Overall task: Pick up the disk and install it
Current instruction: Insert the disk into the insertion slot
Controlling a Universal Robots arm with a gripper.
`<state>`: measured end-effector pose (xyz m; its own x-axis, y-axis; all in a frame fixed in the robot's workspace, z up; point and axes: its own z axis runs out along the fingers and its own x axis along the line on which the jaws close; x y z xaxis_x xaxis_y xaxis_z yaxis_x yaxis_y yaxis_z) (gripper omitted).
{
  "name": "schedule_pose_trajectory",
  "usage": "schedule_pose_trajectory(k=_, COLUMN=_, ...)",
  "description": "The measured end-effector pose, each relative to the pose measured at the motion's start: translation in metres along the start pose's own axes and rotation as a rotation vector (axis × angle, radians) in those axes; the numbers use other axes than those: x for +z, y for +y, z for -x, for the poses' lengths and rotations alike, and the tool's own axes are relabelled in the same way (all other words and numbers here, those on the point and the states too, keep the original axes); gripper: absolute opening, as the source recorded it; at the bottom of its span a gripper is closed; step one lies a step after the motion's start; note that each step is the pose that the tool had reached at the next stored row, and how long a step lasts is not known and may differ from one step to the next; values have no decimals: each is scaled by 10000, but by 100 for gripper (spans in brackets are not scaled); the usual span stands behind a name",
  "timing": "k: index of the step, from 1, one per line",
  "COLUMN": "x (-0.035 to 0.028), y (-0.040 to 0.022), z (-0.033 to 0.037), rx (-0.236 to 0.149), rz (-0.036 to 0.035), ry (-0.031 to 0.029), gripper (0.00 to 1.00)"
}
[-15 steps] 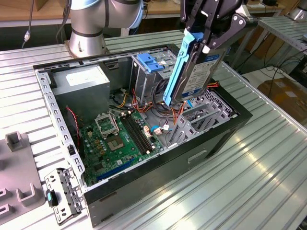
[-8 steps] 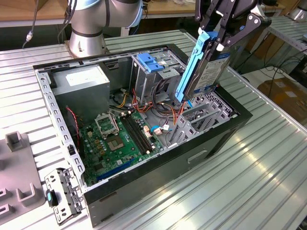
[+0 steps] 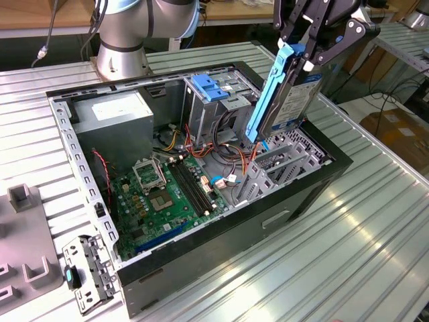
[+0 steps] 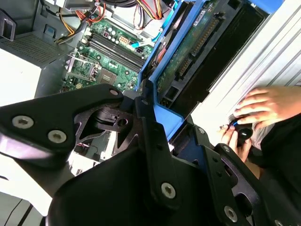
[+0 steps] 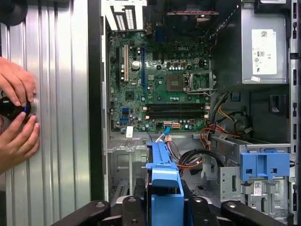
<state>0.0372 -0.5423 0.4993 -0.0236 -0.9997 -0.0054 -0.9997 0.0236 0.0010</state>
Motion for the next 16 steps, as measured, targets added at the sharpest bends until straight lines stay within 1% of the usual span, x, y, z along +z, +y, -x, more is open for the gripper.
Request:
schedule_pose_trajectory(k=6, x=2, y=-1, z=-2, rx=0, rz=0, ry=-2, gripper=37)
schedule_pose_trajectory(k=8, x=11, y=-2, z=-21, rx=-1, rz=0, ry=2, gripper=37)
schedule_pose_trajectory(k=10, x=45, y=-5, z=-43, rx=-2, rz=0, ry=0, gripper=37)
schedule_pose_trajectory(k=11, x=79, y=-13, z=-61, rx=-1, rz=0, ry=0, gripper=37)
schedule_pose_trajectory(k=13, x=143, y=-71, z=-82, rx=0, rz=0, ry=0, gripper=37)
schedule_pose_trajectory(k=14, x=159, y=-99, z=-82, rx=0, rz=0, ry=1, gripper=37)
schedule_pose_trajectory(k=15, x=200, y=-167, z=-80, rx=-1, rz=0, ry=6, gripper=37)
schedule_pose_trajectory(k=16, x=233, y=-191, z=-80, rx=-1, rz=0, ry=10, gripper=37)
